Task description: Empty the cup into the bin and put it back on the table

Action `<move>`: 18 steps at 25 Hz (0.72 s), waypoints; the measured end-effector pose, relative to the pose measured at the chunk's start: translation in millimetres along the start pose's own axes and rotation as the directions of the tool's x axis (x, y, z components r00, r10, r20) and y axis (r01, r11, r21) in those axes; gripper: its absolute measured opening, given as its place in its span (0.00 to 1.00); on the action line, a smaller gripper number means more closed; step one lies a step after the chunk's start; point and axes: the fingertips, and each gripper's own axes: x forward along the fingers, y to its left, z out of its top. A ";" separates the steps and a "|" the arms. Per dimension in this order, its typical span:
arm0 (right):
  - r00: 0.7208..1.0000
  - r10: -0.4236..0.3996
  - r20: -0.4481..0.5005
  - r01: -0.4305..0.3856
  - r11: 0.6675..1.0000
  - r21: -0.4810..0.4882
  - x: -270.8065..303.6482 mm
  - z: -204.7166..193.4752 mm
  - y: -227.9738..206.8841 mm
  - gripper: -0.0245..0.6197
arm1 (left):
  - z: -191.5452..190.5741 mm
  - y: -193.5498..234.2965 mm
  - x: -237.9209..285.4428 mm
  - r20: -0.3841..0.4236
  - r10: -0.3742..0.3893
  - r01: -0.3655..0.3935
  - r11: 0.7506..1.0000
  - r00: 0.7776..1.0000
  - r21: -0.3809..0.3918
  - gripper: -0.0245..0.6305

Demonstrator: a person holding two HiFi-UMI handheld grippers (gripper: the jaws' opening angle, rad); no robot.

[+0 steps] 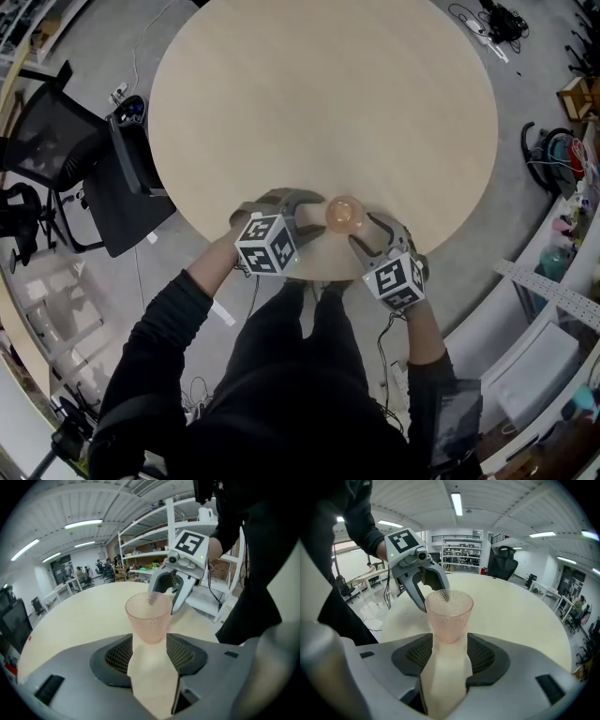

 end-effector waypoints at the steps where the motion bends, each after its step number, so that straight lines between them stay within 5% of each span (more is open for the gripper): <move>1: 1.000 0.001 -0.012 -0.001 1.000 -0.030 1.5 -1.2 -0.2 0.38 | -2.4 -0.4 3.0 -0.021 0.001 0.000 0.999 1.000 0.046 0.37; 4: 1.000 0.007 -0.008 -0.007 0.998 -0.068 4.2 1.7 -1.4 0.38 | -2.6 0.9 6.0 -0.030 -0.012 0.015 0.996 0.999 0.089 0.37; 18: 0.997 0.051 0.052 -0.052 0.999 0.006 -9.9 24.1 10.3 0.38 | 15.7 -7.9 -6.8 0.040 -0.062 0.062 0.998 0.997 0.017 0.37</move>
